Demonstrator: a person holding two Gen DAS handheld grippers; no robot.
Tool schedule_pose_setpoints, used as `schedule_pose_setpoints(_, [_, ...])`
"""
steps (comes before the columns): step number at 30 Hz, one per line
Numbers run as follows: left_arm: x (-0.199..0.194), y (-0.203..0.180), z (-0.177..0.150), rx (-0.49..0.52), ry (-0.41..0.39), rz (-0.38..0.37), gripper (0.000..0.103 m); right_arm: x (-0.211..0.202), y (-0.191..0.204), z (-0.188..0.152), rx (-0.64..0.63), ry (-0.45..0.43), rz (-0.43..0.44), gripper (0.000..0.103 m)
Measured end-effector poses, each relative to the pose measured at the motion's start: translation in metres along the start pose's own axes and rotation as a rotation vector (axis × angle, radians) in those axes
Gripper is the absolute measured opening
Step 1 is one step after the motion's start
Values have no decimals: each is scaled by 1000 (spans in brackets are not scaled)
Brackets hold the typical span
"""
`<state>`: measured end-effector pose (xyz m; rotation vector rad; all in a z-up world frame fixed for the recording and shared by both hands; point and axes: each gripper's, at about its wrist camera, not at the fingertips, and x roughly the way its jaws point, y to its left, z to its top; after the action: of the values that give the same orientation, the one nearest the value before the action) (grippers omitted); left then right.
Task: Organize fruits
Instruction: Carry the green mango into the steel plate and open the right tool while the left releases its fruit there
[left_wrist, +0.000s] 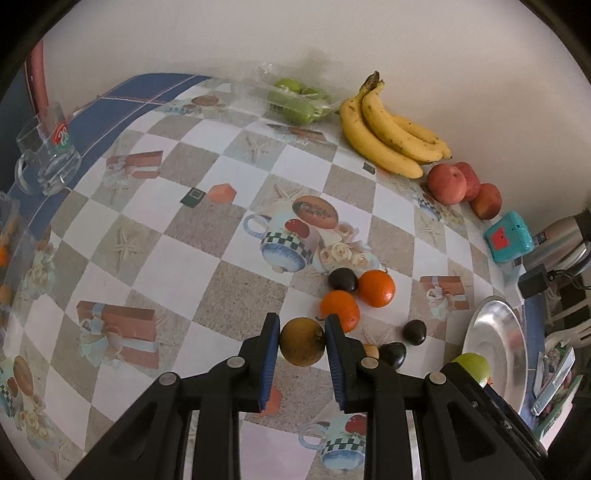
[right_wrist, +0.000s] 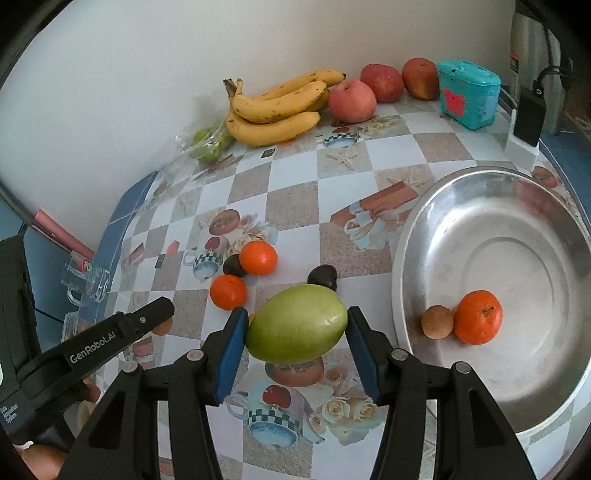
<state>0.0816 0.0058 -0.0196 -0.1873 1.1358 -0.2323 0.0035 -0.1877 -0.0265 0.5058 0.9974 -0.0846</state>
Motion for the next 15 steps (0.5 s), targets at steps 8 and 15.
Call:
schedule_pose_setpoints(8, [-1, -21, -6, 58, -4, -21, 27, -10, -26, 3, 63, -26, -56, 56])
schedule_pose_setpoints(15, [-2, -58, -21, 170, -7, -53, 27, -28, -64, 8, 150, -69, -133, 56])
